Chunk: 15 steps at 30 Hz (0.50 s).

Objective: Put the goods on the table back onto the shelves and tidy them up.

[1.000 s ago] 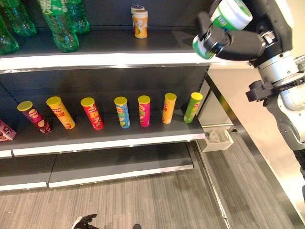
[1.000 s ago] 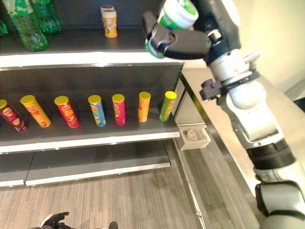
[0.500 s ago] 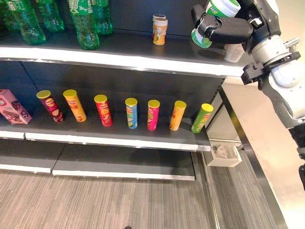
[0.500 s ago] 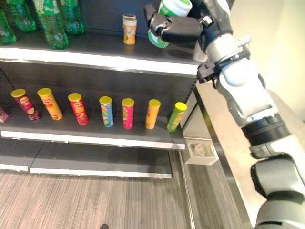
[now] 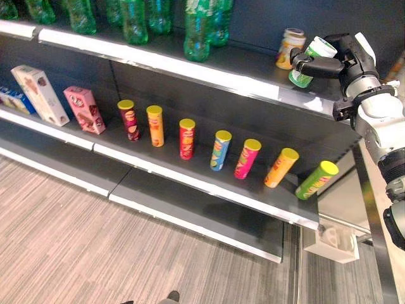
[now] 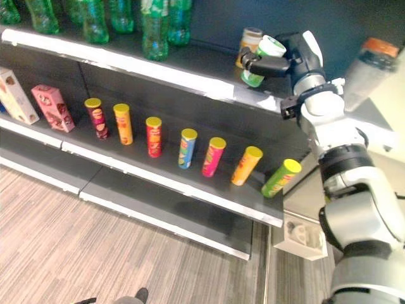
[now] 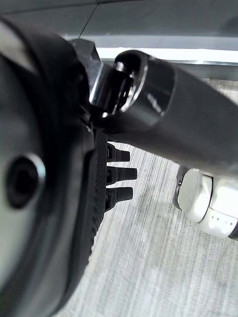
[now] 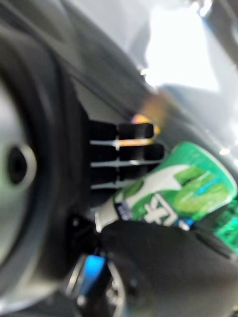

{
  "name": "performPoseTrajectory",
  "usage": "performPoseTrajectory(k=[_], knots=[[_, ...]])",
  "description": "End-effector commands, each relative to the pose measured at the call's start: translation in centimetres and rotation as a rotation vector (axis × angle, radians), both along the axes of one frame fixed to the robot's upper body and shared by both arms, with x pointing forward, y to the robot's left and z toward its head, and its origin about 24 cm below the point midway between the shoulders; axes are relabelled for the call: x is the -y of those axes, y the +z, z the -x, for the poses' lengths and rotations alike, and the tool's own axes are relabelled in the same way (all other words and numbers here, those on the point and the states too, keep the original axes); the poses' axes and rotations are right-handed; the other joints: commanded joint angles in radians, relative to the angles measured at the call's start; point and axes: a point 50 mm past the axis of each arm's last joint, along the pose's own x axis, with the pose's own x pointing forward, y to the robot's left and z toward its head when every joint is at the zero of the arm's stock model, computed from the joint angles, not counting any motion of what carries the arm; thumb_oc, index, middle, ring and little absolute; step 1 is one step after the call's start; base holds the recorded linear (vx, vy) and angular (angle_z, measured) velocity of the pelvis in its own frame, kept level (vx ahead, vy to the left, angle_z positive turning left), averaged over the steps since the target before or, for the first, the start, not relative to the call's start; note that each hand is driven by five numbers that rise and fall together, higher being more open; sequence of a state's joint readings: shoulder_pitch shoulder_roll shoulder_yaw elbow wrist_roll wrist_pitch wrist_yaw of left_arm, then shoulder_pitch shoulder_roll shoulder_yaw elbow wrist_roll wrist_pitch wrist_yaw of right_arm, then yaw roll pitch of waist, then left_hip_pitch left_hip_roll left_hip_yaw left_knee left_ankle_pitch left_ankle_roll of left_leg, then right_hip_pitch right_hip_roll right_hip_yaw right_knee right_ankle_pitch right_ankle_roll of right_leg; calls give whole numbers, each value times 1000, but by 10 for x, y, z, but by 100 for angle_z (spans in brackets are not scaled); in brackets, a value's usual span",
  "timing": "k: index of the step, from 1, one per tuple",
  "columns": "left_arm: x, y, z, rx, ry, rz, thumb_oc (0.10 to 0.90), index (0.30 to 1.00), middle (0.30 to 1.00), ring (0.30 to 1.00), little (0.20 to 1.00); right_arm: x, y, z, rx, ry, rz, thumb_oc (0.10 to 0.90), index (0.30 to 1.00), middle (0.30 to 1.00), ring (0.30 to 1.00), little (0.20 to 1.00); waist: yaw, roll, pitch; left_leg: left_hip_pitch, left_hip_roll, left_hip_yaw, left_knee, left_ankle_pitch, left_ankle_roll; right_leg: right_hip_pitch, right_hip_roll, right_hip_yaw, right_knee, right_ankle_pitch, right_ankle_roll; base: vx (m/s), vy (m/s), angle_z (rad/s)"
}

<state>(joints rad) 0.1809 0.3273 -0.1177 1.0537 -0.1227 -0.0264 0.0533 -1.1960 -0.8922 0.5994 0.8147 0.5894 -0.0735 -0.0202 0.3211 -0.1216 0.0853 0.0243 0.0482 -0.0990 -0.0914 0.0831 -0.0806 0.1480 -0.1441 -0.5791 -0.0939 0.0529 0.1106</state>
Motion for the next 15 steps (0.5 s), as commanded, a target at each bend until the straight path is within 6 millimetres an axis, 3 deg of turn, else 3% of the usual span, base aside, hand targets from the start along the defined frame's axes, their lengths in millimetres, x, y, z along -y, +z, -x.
performPoseTrajectory(k=[1,8,15], knots=[[-16,8,-16,42,-64,-47,800,900,900,900,900,-9,88,20,269,3,85,400,300,300,300,300,15,-31,-49,-26,41,43,17,-60,-65,32,-44,10,26,-50,66,37,-5,23],[-25,11,-13,42,-43,-67,800,900,900,900,900,7,93,23,247,-84,143,400,300,300,300,300,37,-59,-30,-53,35,21,18,-54,-66,22,-42,-10,31,-55,63,27,-6,14],[-28,13,-13,49,-25,-71,800,900,900,900,900,22,93,23,220,-183,180,400,300,300,300,300,42,-66,-16,-67,25,12,19,-55,-60,12,-43,-13,38,-61,60,13,-2,3]])
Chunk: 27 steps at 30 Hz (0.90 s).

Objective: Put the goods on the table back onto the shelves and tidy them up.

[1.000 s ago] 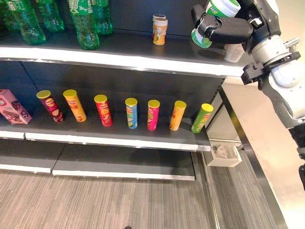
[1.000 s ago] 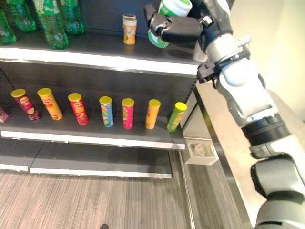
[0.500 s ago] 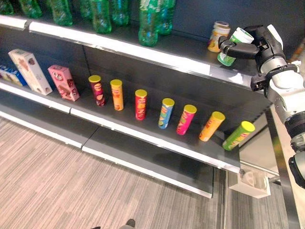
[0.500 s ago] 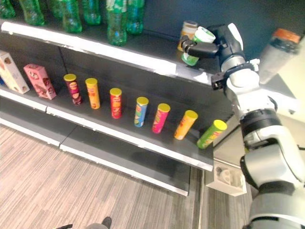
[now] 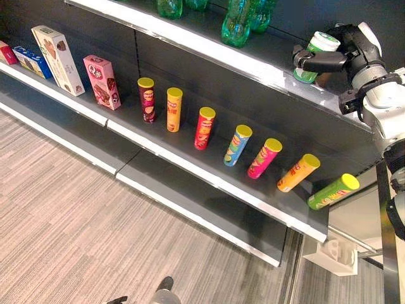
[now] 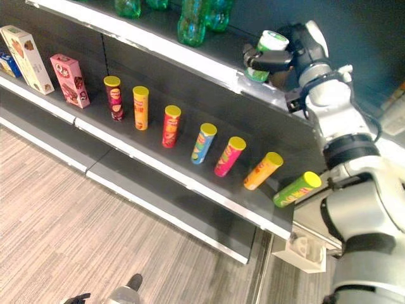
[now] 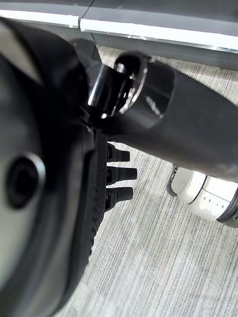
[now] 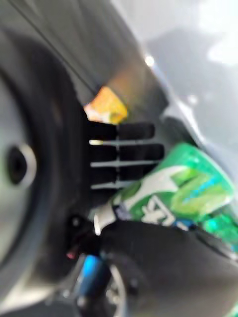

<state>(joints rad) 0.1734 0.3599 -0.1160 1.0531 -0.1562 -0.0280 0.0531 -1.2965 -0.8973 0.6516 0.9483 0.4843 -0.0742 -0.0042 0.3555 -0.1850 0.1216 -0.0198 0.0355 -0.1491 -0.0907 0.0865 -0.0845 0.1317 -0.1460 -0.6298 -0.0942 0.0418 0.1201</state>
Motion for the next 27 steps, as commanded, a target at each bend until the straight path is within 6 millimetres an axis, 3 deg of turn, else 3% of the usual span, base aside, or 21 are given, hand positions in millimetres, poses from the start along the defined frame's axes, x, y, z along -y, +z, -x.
performPoseTrajectory(k=[1,7,23,24,25,26,27], knots=[[-16,9,-11,44,-47,-50,800,900,900,900,900,11,75,24,222,-84,71,400,300,300,300,300,9,-2,-48,-29,36,60,21,-60,-55,26,-42,37,39,-50,51,0,0,0],[-18,14,-19,82,-54,-54,800,900,900,900,900,24,73,25,210,-157,58,400,300,300,300,300,8,-5,-36,-36,33,58,24,-62,-50,16,-42,40,41,-52,48,0,0,0],[-21,15,-18,90,-46,-54,800,900,900,900,900,17,66,19,172,-131,70,400,300,300,300,300,-9,-4,-32,-14,35,70,26,-77,-42,16,-44,59,46,-54,46,0,0,0],[-21,15,-17,90,-46,-54,800,900,900,900,900,17,66,19,172,-131,69,499,448,448,448,448,-9,-4,-32,-14,35,70,26,-77,-42,16,-44,59,46,-54,46,0,0,0],[-20,15,-17,91,-46,-53,800,900,900,900,900,17,65,19,171,-128,64,739,808,808,808,808,-9,-3,-33,-13,34,70,25,-78,-42,16,-44,58,46,-53,46,0,0,0],[-20,15,-17,89,-47,-50,800,900,900,900,900,17,64,18,170,-124,54,800,900,900,900,900,-11,-3,-34,-11,35,71,24,-78,-42,16,-44,59,45,-53,47,0,0,0],[-20,15,-17,88,-47,-51,800,900,900,900,900,17,64,18,170,-124,53,800,900,900,900,900,-11,-3,-34,-11,35,71,24,-78,-42,16,-44,59,45,-53,47,0,0,0]])
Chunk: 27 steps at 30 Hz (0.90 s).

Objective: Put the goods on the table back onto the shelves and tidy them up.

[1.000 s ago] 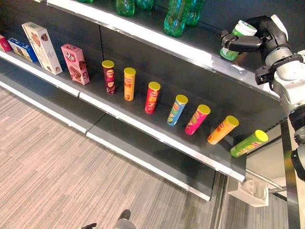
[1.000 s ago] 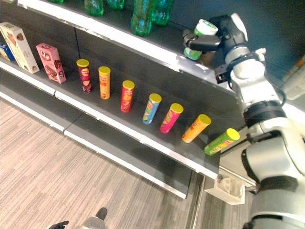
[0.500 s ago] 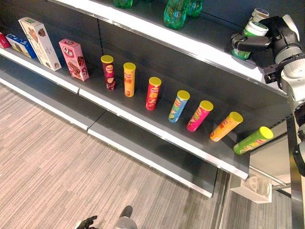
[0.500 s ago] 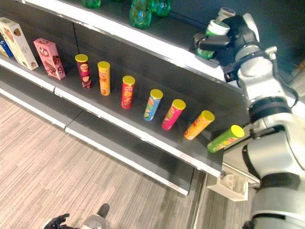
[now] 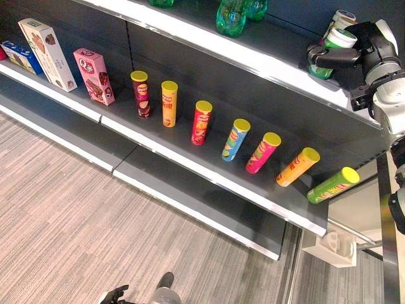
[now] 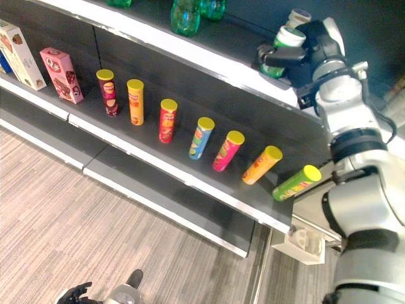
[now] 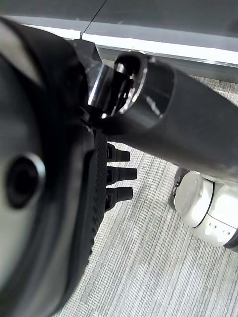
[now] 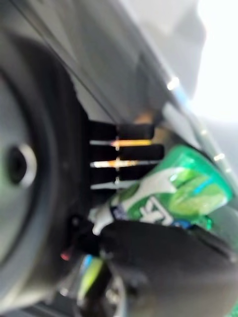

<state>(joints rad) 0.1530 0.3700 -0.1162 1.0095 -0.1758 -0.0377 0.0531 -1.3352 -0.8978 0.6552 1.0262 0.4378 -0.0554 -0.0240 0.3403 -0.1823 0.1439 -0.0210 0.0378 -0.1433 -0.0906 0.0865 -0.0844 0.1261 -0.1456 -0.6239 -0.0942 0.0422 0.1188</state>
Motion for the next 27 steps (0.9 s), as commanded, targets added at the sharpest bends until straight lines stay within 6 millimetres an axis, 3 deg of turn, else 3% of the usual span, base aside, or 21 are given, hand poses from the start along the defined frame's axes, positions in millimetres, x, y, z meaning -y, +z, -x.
performPoseTrajectory(k=[1,9,19,24,27], knots=[[-19,9,3,10,-40,-53,800,900,900,900,900,3,59,17,177,-22,40,800,900,900,900,900,1,-7,-58,-7,33,67,23,-79,-42,23,-44,53,44,-52,48,0,0,0],[-19,8,3,2,-46,-50,800,900,900,900,900,0,61,18,180,12,28,800,900,900,900,900,-8,-10,-63,4,34,70,21,-83,-43,27,-42,56,41,-48,50,0,0,0],[-8,5,2,-9,-107,24,800,900,900,900,900,-5,90,36,264,129,21,800,900,900,900,900,-37,-10,-76,17,38,83,15,-88,-45,32,-41,66,36,-44,53,-2,1,-3],[-9,3,13,-44,-100,20,800,900,900,900,900,-18,139,76,492,267,43,800,900,900,900,900,-77,-10,-95,30,44,103,13,-98,-46,31,-42,84,24,-33,60,-3,0,-9],[-10,2,14,-49,-89,10,800,900,900,900,900,-26,155,101,622,342,50,800,900,900,900,900,-99,-5,-99,24,37,115,14,-81,-37,17,-54,76,25,-10,59,-52,37,-17]])
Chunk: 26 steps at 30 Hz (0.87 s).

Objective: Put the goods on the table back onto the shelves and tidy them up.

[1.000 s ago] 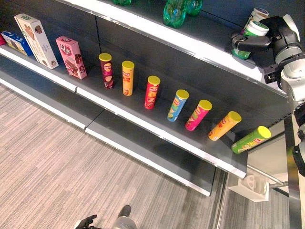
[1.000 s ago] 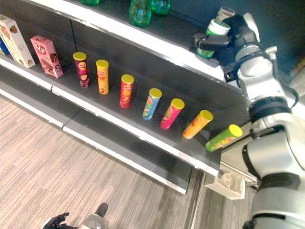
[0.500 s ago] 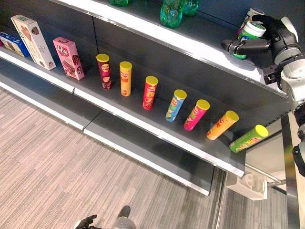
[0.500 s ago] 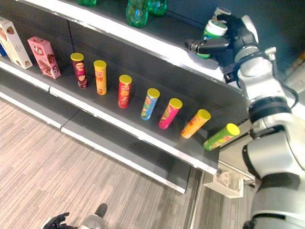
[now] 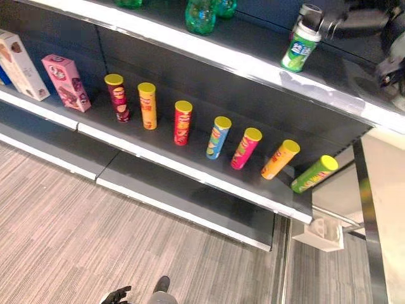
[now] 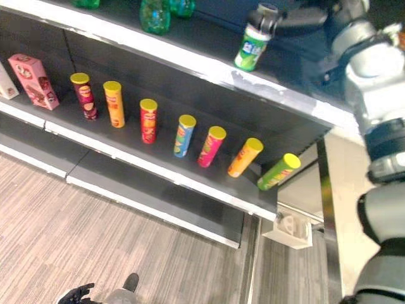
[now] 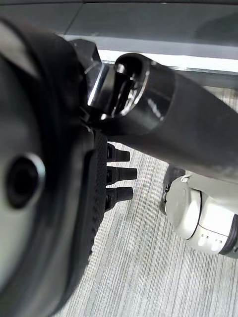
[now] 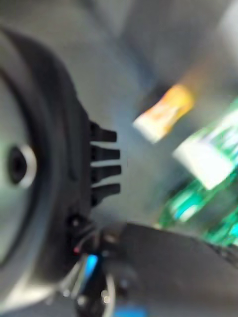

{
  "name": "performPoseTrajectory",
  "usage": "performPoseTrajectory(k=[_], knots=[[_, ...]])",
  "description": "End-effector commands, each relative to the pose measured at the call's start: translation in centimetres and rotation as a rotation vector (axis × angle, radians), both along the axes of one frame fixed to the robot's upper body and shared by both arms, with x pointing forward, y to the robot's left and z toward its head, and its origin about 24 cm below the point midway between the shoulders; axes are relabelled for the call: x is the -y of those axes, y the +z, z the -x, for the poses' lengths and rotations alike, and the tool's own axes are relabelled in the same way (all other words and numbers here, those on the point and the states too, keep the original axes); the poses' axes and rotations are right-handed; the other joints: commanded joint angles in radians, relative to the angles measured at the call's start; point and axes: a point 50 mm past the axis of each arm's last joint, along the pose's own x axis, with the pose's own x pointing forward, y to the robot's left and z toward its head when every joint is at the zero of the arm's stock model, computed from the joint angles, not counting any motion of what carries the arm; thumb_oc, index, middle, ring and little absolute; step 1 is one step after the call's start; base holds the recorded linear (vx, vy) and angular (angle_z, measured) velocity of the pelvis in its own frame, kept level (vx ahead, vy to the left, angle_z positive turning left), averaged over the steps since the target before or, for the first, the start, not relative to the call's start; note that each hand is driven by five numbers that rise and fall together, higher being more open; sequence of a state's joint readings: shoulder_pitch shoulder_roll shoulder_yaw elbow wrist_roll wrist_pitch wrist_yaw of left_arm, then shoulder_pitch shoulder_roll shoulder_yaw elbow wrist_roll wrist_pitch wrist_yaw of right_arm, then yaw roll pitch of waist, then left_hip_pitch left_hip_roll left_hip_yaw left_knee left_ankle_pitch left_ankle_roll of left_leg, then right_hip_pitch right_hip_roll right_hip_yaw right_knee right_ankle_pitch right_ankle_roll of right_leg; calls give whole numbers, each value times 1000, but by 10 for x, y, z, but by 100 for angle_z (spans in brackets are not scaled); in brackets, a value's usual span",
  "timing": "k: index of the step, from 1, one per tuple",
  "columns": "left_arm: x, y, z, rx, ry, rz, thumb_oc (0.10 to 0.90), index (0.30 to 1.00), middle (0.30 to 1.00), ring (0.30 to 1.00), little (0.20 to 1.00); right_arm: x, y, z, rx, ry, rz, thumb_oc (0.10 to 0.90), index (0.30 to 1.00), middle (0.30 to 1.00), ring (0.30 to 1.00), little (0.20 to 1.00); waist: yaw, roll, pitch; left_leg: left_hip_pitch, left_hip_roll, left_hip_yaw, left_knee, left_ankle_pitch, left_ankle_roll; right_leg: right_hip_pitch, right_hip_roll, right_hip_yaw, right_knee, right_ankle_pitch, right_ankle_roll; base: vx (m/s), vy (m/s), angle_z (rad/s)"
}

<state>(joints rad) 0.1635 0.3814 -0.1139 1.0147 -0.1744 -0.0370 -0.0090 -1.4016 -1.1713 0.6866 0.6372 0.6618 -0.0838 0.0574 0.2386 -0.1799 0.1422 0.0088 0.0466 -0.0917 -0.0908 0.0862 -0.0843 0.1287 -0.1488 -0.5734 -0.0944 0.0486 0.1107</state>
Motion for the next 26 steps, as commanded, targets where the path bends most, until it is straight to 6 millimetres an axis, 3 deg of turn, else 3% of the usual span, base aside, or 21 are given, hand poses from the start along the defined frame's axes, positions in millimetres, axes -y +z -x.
performPoseTrajectory(k=[1,3,7,9,10,11,12,13,14,15,16,17,19,20,23,26], knots=[[-7,2,9,-27,-64,-33,800,900,900,900,900,-15,72,58,423,150,-49,800,900,900,900,900,-8,-2,-100,-4,29,68,14,-82,-37,12,-51,30,25,-16,68,-83,45,-18],[-9,2,10,-31,-65,-42,800,900,900,900,900,-15,71,66,463,184,-64,800,900,900,900,900,-15,-2,-103,-1,32,74,13,-85,-37,10,-50,33,24,-15,68,-11,4,-13],[1,-2,9,-29,-62,-14,800,900,900,900,900,-39,43,90,554,451,-95,800,900,900,900,900,-53,31,-111,15,35,103,11,-94,-35,7,-52,57,20,-9,72,-13,8,-21],[1,-1,6,-15,-62,-14,800,900,900,900,900,-46,14,97,561,563,-159,800,900,900,900,900,-61,33,-111,24,38,121,11,-98,-33,4,-53,68,18,-5,74,-25,8,-29],[7,-2,2,-4,-59,1,800,900,900,900,900,-49,-2,96,558,632,-235,800,900,900,900,900,-70,47,-107,26,39,128,10,-99,-33,2,-55,73,18,-4,74,-40,29,-36],[10,-2,-4,14,-60,7,800,900,900,900,900,-54,-38,100,535,722,-357,800,900,900,900,900,-78,48,-107,31,34,143,8,-97,-27,-2,-60,83,16,3,74,-28,14,-37],[13,-1,-9,37,-53,20,800,900,900,900,900,-55,-58,97,498,737,-433,800,900,900,900,900,-86,60,-103,38,38,153,10,-103,-27,-2,-59,90,17,-1,74,-24,8,-30],[14,0,-13,54,-47,29,800,900,900,900,900,-57,-75,96,476,773,-507,800,900,900,900,900,-89,64,-101,40,39,159,10,-103,-25,-5,-61,95,17,1,74,-14,-4,-29],[12,1,-13,53,-49,26,800,900,900,900,900,-57,-76,97,476,770,-510,800,900,900,900,900,-88,59,-104,36,35,158,8,-97,-22,-8,-64,94,16,5,74,-20,3,-53],[12,5,-22,88,-59,33,800,900,900,900,900,-65,-115,95,353,810,-619,800,900,900,900,900,-111,77,-100,43,34,176,7,-96,-19,-14,-71,107,16,10,73,-9,7,-46],[11,5,-22,86,-60,32,800,900,900,900,900,-65,-116,96,351,810,-620,800,900,900,900,900,-110,76,-102,44,34,177,7,-96,-19,-14,-71,108,16,11,73,16,12,-42],[10,8,-26,106,-92,27,800,900,900,900,900,-71,-141,98,228,819,-643,800,900,900,900,900,-126,90,-103,52,35,192,4,-97,-19,-14,-75,116,16,14,74,22,22,-19],[9,14,-34,148,-116,26,800,900,900,900,900,-71,-171,103,78,811,-646,800,900,900,900,900,-155,104,-102,58,35,207,4,-97,-19,-19,-80,124,16,17,74,22,12,-23],[9,14,-34,146,-118,26,800,900,900,900,900,-71,-172,104,76,810,-646,800,900,900,900,900,-153,103,-104,58,35,207,4,-97,-19,-19,-80,125,16,17,74,13,-3,-12],[8,17,-38,172,-140,30,800,900,900,900,900,-65,-204,103,-97,769,-656,800,900,900,900,900,-172,112,-108,62,35,220,4,-99,-18,-23,-84,134,15,20,76,8,-1,-10],[12,20,-43,199,-154,69,800,900,900,900,900,-58,-261,105,-419,678,-628,800,900,900,900,900,-189,118,-102,72,39,240,4,-100,-21,-26,-85,147,16,24,77,-2,-4,-11]])
